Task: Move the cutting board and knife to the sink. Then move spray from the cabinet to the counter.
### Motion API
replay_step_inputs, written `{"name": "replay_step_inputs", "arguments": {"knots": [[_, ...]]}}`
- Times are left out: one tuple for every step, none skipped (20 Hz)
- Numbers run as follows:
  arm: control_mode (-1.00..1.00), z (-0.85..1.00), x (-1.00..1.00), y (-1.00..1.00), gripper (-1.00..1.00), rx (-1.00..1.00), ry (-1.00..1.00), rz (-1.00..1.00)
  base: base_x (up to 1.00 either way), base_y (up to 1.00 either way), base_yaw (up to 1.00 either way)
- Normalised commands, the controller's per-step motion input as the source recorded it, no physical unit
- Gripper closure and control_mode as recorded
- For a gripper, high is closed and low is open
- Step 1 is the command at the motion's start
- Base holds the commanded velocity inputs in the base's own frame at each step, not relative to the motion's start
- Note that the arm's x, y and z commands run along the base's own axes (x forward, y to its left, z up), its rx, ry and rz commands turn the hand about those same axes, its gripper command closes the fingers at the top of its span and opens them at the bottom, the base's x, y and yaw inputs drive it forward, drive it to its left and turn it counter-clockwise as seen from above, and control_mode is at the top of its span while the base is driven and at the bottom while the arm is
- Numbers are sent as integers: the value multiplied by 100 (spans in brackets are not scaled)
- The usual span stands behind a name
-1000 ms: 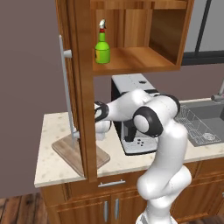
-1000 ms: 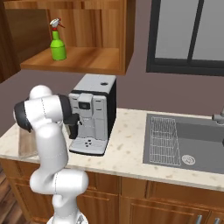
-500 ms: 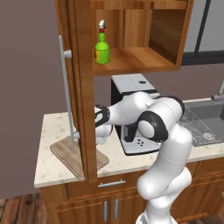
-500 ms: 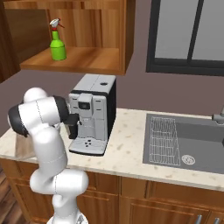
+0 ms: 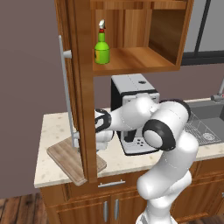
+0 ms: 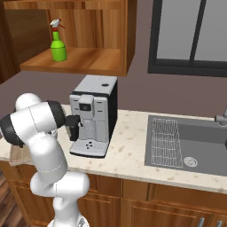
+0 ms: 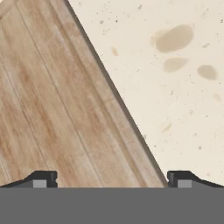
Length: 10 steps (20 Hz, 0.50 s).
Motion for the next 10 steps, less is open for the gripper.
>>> {"name": "replay_step_inputs", "arguments": {"knots": [[-100, -19, -74, 0, -100, 0, 5, 0, 0, 0, 0], [-100, -19, -73, 0, -100, 0, 6, 0, 0, 0, 0], [-100, -19, -72, 0, -100, 0, 5, 0, 0, 0, 0], [-100, -19, -70, 0, -100, 0, 5, 0, 0, 0, 0], [-100, -16, -61, 0, -100, 0, 5, 0, 0, 0, 0], [-100, -14, -51, 0, -100, 0, 4, 0, 0, 0, 0], [-100, -6, -31, 0, -100, 0, 4, 0, 0, 0, 0], [-100, 0, -3, 0, -100, 0, 3, 0, 0, 0, 0], [-100, 0, 0, -1, -100, 0, 2, 0, 0, 0, 0], [-100, 7, 0, -11, -100, 0, 1, 0, 0, 0, 0]]}}
